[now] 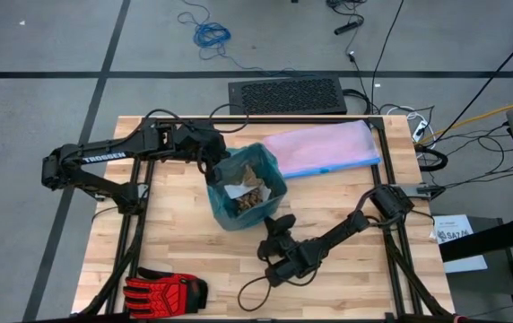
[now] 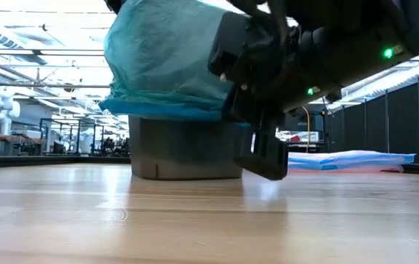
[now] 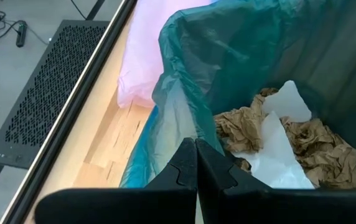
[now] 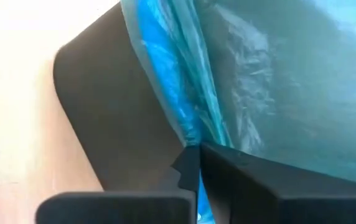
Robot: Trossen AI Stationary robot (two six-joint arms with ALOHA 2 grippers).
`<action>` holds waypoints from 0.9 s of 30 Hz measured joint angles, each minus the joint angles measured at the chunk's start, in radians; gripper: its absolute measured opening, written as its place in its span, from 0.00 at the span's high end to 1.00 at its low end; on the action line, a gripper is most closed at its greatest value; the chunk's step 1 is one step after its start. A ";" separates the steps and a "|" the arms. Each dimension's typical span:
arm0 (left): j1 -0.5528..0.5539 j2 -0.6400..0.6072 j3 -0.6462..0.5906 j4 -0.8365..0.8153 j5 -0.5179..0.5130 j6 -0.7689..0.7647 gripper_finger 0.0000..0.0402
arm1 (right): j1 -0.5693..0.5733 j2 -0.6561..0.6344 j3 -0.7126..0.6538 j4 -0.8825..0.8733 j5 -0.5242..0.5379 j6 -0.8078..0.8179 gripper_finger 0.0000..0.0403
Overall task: Place trash/remove bag and relplace
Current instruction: Close the trash bag
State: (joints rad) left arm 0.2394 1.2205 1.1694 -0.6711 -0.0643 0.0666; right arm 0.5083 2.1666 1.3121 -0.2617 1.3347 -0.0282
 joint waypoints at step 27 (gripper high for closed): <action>-0.142 -0.138 0.000 0.012 -0.069 0.050 1.00 | -0.043 -0.480 0.086 0.011 -0.505 -0.037 1.00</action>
State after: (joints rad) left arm 0.0972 1.0824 1.1694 -0.6590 -0.1331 0.1169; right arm 0.4657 1.6868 1.3979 -0.2506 0.8294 -0.0651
